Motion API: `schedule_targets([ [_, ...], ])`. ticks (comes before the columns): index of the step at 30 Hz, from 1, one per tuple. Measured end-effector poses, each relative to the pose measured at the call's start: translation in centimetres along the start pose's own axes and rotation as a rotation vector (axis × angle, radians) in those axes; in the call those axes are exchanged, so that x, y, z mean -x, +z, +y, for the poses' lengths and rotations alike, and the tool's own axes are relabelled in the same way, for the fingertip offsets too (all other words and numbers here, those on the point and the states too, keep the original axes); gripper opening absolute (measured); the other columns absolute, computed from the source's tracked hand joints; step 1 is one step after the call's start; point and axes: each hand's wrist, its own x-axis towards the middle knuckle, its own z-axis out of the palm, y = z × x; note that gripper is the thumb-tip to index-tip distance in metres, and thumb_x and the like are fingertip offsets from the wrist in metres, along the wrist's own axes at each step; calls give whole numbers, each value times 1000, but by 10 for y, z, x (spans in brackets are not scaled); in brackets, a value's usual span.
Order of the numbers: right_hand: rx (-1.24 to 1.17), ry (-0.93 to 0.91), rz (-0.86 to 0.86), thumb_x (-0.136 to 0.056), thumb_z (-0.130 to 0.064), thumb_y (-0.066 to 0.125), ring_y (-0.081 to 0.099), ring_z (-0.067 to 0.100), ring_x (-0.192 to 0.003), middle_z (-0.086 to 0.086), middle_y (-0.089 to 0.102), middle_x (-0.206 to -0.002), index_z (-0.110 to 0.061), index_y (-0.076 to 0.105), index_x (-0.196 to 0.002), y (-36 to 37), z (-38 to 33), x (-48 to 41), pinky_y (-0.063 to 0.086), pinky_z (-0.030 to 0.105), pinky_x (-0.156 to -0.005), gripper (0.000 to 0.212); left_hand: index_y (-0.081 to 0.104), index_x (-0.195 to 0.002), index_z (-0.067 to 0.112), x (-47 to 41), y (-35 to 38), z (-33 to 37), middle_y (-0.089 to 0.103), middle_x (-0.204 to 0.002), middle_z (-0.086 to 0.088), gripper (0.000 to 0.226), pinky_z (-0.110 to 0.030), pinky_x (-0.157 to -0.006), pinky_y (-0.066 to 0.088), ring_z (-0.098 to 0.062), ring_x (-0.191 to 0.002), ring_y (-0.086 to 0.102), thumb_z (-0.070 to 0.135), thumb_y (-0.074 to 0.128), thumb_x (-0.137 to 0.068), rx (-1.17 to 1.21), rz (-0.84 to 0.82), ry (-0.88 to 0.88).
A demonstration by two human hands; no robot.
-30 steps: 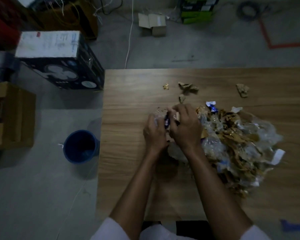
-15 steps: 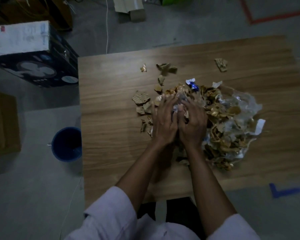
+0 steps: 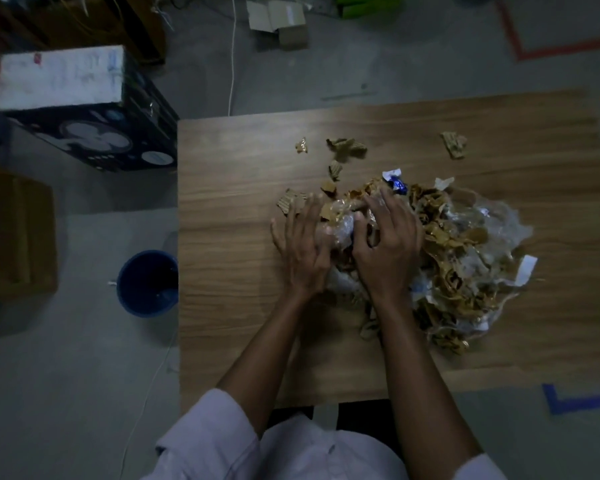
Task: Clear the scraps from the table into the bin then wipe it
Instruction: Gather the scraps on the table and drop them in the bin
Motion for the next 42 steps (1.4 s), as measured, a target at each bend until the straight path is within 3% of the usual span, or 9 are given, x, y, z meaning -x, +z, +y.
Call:
schedule_targets([
  [6,-37,-91,-46,-99,-29,62,52,27,-137,3,62,-142,-20,73,-123,9,-6,-2,35,51,-115,28,21,-162,27,-14,10,-56,11,-171,0,71,-54,-125,4,-27,-158,2,54,37,-98,-369,-170,67],
  [11,-46,-79,-108,-98,-24,65,52,27,-137,4,62,-142,-19,74,-121,17,13,4,38,53,-113,25,45,-145,11,-16,24,-64,46,-150,-17,57,-48,-111,27,-34,-136,37,33,53,-92,-575,-121,157],
  [19,-107,-73,-126,-96,-18,67,53,28,-135,5,63,-139,-16,75,-118,7,15,1,40,52,-110,23,63,-91,6,-14,13,-53,58,-88,-17,23,-44,-77,38,-32,-81,51,25,50,-93,-397,-72,214],
  [22,-116,-82,-126,-96,-18,66,52,27,-136,5,62,-140,-16,75,-118,-6,9,-2,40,50,-111,24,66,-74,15,-18,-1,-42,62,-69,-5,21,-35,-64,40,-25,-67,54,29,59,-88,-195,-52,0],
  [27,-163,-7,-70,-99,-20,63,53,26,-134,4,62,-140,-15,74,-118,-27,4,-3,41,47,-112,22,49,-60,25,-32,-30,-8,41,-57,8,27,-30,-49,37,-16,-50,48,25,60,-84,-26,93,9],
  [33,-260,148,-35,-106,-21,57,50,22,-136,0,62,-142,-17,72,-122,-45,-2,9,43,47,-110,23,63,-75,11,-17,-18,57,62,-69,-2,21,-34,-54,44,-21,-61,58,25,64,-91,63,34,233],
  [37,-287,184,-7,-107,-23,50,51,21,-135,2,63,-140,-13,71,-126,-52,3,20,43,44,-111,30,67,-104,9,-7,12,79,62,-112,-11,26,-43,-83,48,-25,-103,55,31,60,-93,-31,-7,253],
  [40,-257,273,-97,-108,-33,42,49,21,-137,4,61,-143,-12,69,-131,-47,13,26,40,42,-113,41,41,-149,14,10,39,63,24,-161,-15,59,-49,-121,16,-33,-150,18,47,45,-100,-273,-263,266],
  [42,-252,302,-174,-109,-38,39,44,20,-141,3,57,-147,-13,67,-134,-44,18,30,38,40,-114,45,26,-157,11,17,47,55,12,-168,-17,67,-52,-126,1,-31,-156,2,48,36,-103,-271,-349,320],
])
